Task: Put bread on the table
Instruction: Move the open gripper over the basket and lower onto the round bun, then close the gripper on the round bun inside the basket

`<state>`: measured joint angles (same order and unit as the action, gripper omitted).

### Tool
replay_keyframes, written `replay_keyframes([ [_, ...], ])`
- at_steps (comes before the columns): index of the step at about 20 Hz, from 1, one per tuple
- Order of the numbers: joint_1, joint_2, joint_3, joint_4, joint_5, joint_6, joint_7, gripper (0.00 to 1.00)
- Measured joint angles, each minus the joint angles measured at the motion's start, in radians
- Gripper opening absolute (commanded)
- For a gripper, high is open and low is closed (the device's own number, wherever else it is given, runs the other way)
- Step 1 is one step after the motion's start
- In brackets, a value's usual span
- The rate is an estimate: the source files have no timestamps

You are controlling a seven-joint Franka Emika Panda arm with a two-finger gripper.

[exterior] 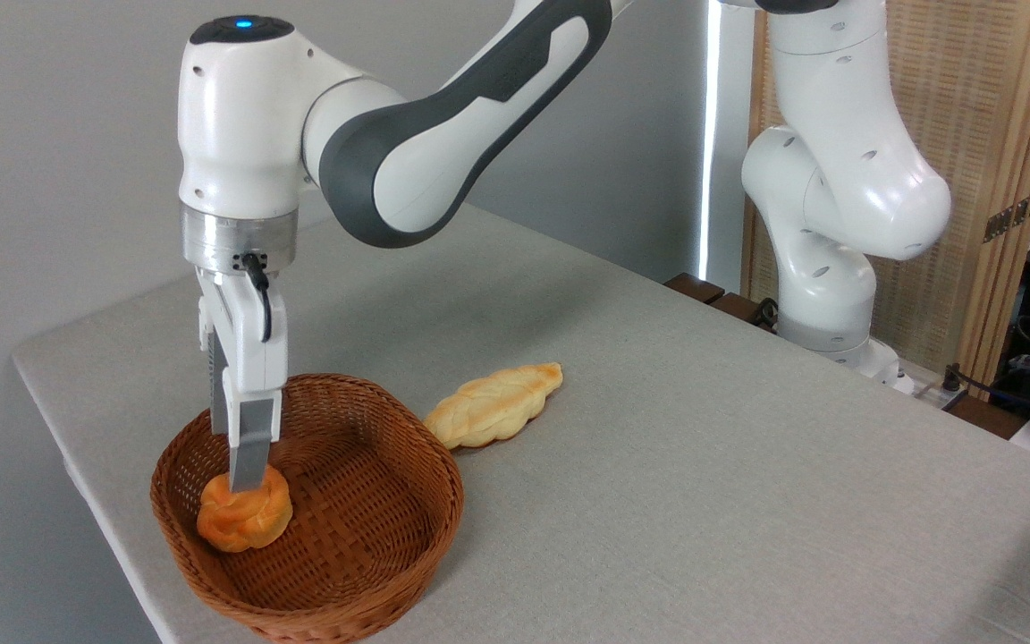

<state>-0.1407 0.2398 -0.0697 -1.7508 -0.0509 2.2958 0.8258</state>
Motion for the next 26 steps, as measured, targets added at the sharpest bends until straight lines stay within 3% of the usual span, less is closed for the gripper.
replay_keyframes([
  [6, 0.001, 0.034, 0.0, -0.002, 0.078, 0.0, 0.002, 1.0],
  [26, -0.001, 0.077, -0.017, -0.002, 0.081, 0.016, -0.006, 1.0],
])
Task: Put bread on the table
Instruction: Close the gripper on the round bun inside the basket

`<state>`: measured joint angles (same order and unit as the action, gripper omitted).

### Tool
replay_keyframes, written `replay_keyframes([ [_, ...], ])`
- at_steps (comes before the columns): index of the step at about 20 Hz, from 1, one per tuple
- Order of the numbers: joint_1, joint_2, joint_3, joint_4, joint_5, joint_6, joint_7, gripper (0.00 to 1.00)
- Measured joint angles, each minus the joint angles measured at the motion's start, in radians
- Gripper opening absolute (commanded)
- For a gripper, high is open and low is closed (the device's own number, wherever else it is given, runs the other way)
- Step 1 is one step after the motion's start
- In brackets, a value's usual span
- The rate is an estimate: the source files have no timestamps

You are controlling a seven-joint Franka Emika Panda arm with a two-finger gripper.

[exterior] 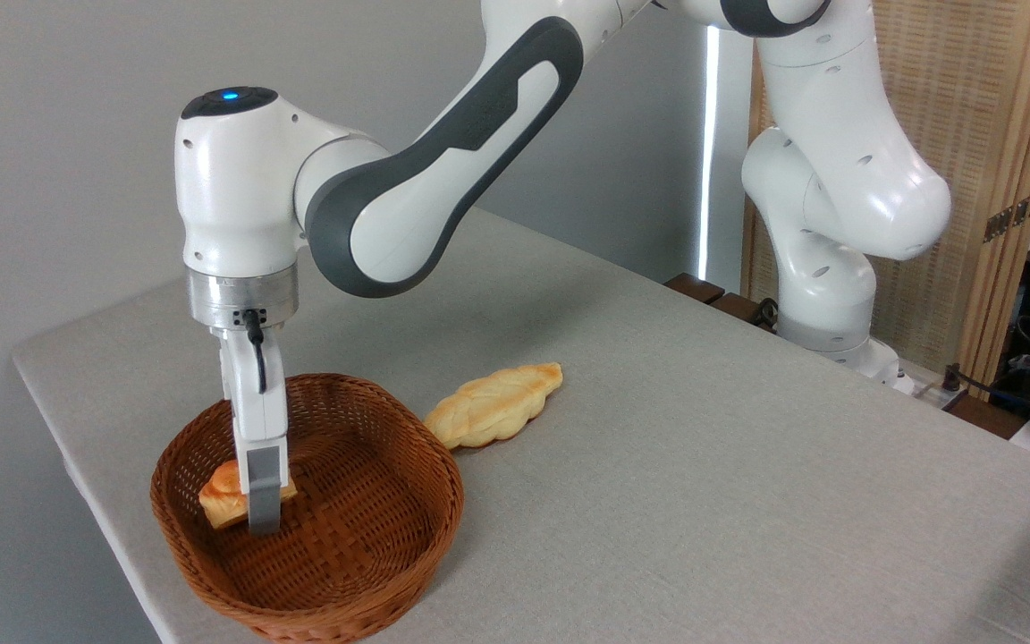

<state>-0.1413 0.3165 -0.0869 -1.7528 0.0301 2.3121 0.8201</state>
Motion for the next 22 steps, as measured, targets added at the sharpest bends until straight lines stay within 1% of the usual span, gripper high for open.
replay_keyframes([
  [2, 0.0, 0.0, 0.0, 0.0, 0.0, 0.0, -0.001, 0.99],
  [4, 0.0, 0.0, 0.0, 0.0, 0.0, 0.0, -0.002, 0.85],
  [6, 0.0, 0.0, 0.0, 0.001, 0.0, 0.001, -0.002, 0.61],
  [7, 0.0, 0.0, 0.0, 0.001, 0.0, 0.001, -0.002, 0.51],
  [8, 0.0, 0.0, 0.0, 0.001, 0.0, 0.001, -0.003, 0.45],
  [22, 0.001, 0.0, 0.0, 0.005, 0.0, 0.001, -0.005, 0.42],
])
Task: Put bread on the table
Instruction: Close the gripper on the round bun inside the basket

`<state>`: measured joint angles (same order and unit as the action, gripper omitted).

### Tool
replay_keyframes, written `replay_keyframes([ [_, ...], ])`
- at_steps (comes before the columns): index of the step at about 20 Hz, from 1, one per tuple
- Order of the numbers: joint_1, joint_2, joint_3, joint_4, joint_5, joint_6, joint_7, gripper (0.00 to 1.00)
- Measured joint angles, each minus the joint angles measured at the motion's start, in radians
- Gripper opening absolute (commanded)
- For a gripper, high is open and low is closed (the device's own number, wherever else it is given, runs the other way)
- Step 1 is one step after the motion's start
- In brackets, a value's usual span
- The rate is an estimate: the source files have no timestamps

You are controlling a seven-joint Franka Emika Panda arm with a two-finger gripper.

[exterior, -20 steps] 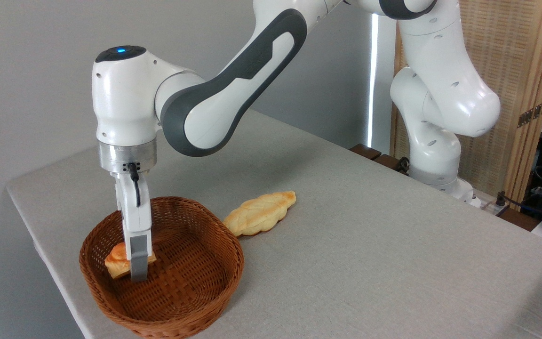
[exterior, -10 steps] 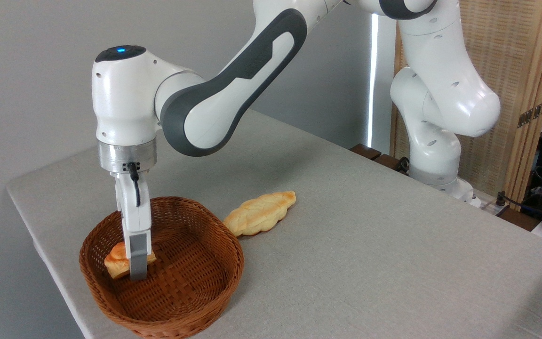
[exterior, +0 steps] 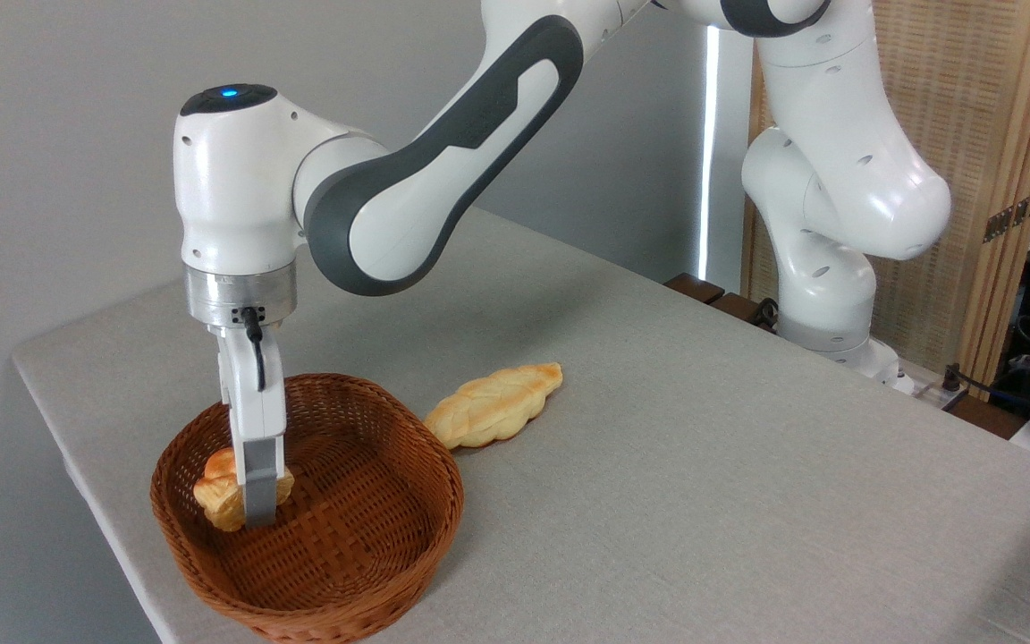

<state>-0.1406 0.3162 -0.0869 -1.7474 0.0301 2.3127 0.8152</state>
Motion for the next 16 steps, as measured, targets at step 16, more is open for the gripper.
replay_keyframes([
  [16, 0.0, -0.002, 0.0, 0.001, 0.0, 0.0, -0.004, 0.35],
])
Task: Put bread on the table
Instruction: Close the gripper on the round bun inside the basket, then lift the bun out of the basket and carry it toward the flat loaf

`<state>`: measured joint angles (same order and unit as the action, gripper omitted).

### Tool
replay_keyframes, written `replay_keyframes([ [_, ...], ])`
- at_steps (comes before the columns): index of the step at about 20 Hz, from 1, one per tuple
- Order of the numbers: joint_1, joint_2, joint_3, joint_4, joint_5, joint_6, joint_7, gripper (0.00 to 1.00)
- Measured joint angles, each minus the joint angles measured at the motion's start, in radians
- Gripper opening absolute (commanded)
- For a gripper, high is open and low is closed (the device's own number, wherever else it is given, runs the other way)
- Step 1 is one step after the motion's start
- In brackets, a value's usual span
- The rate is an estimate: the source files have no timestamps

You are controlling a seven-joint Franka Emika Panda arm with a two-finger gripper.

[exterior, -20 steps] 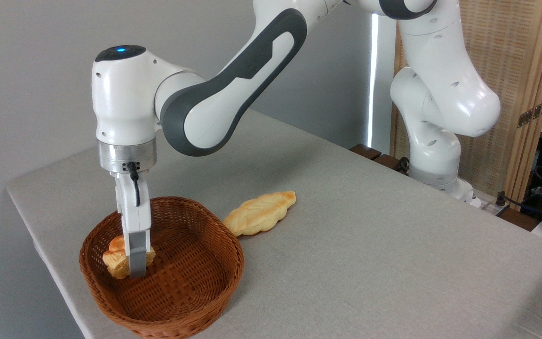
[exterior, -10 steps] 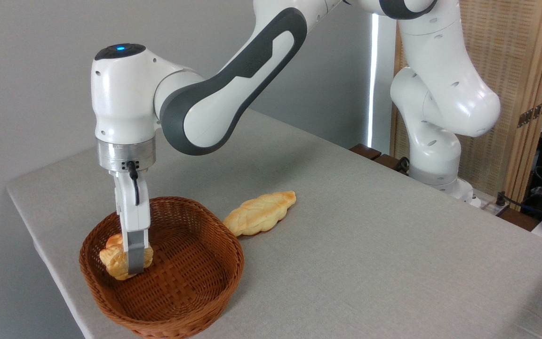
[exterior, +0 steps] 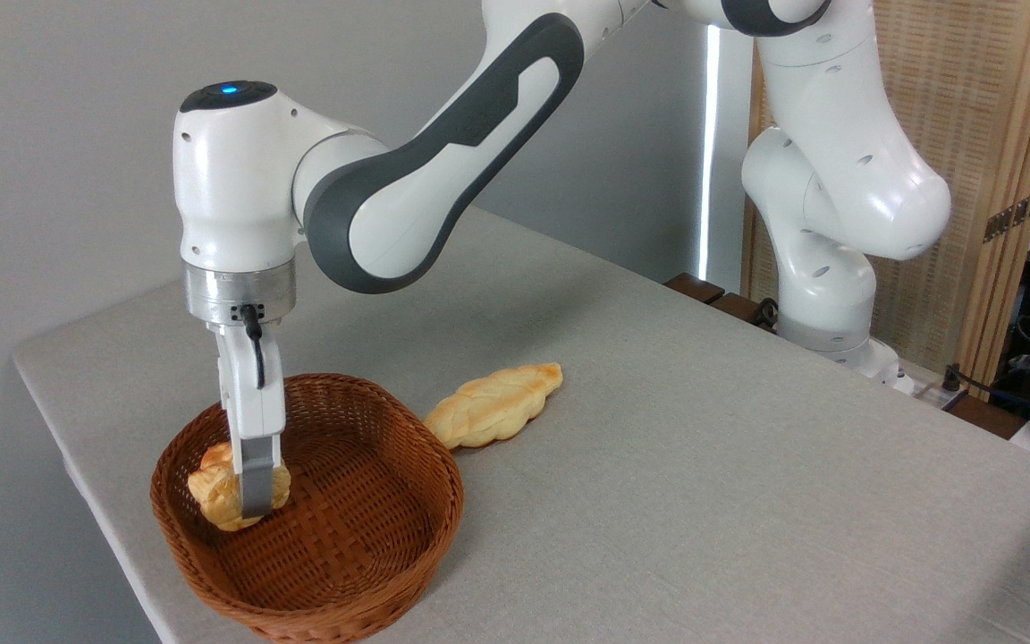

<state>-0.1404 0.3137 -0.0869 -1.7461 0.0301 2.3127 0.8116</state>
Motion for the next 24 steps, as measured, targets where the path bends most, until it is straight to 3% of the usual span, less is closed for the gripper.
replay_keyframes([
  [11, 0.003, -0.009, 0.0, 0.003, -0.027, 0.0, -0.014, 0.36],
  [16, 0.004, -0.051, 0.002, 0.005, -0.03, -0.01, -0.088, 0.36],
  [24, 0.018, -0.226, 0.005, 0.0, -0.054, -0.308, -0.102, 0.36],
])
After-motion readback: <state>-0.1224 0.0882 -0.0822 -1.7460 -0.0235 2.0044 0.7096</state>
